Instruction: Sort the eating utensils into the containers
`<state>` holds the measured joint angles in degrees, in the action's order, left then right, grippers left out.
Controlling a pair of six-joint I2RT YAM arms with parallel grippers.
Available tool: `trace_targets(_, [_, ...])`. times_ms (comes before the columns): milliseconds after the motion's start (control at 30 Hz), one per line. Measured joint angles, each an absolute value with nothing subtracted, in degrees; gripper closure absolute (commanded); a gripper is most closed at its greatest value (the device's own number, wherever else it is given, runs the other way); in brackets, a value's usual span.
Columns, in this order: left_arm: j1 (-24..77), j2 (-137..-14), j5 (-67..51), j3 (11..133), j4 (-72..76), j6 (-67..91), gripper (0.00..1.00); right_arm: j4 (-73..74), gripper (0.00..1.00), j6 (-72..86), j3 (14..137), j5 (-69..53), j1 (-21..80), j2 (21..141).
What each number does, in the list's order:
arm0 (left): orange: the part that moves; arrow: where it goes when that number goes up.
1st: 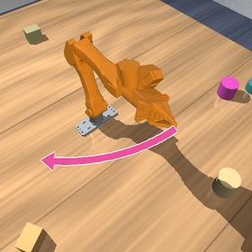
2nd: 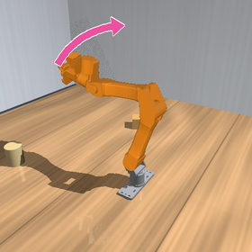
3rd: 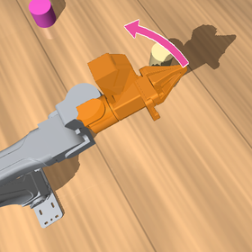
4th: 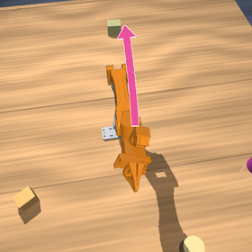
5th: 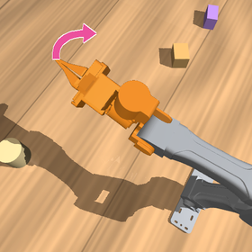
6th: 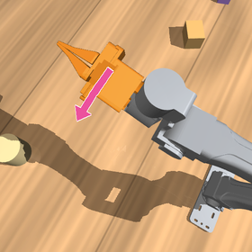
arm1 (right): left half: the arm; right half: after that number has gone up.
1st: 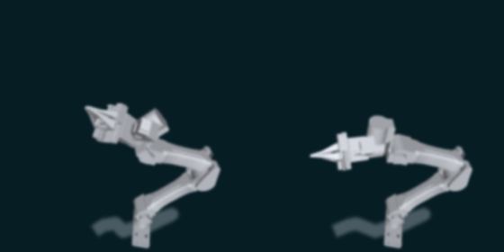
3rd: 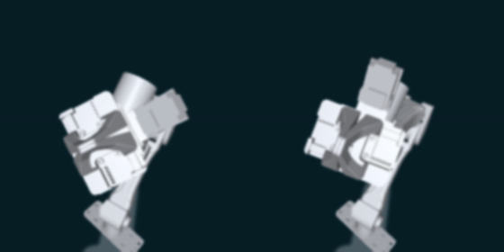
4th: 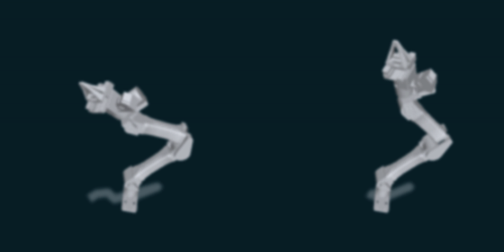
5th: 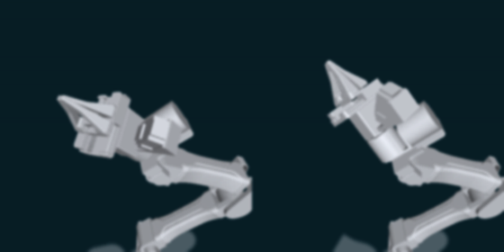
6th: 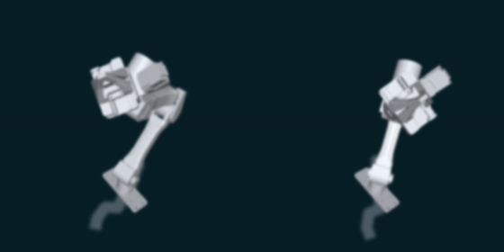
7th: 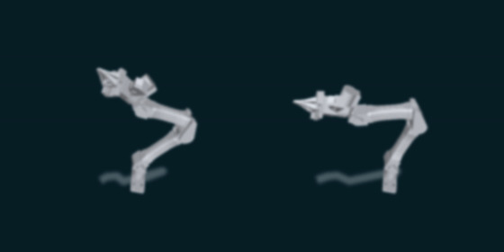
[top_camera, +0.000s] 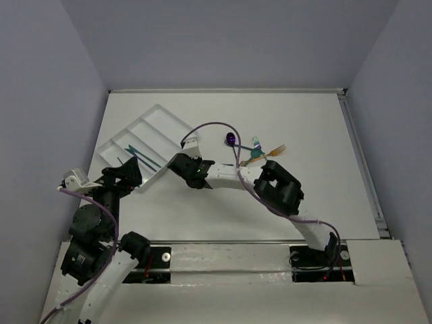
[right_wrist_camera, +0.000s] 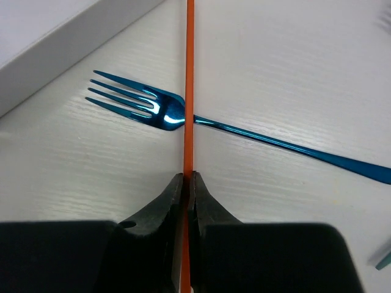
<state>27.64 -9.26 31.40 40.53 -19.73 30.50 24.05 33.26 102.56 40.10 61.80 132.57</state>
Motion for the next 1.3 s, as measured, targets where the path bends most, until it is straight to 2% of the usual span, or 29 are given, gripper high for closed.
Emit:
trace_targets(267, [27.6, -9.3, 31.3, 40.5, -19.5, 30.5, 0.01, 13.5, 1.00, 29.3, 90.1, 36.3, 61.2, 119.6])
trace_targets(500, [27.6, -9.3, 31.3, 40.5, -19.5, 30.5, 0.01, 0.6, 1.00, 25.6, 89.0, 24.7, 61.1, 115.2])
trace_targets(833, [27.6, -9.3, 31.3, 40.5, -19.5, 30.5, 0.01, -5.7, 1.00, 23.3, 107.1, 1.5, 61.2, 132.3])
trace_targets(1033, [27.6, -9.3, 31.3, 40.5, -19.5, 30.5, 0.01, -3.6, 0.98, 23.0, 126.4, -3.5, 61.5, 146.2])
trace_targets(1233, [27.6, -9.3, 31.3, 40.5, -19.5, 30.5, 0.01, -1.3, 0.90, 23.4, 135.7, -5.0, 61.7, 152.8])
trace_targets(1300, [27.6, -9.3, 31.3, 40.5, -19.5, 30.5, 0.01, -0.8, 0.78, 23.8, 138.4, -5.3, 61.7, 154.5])
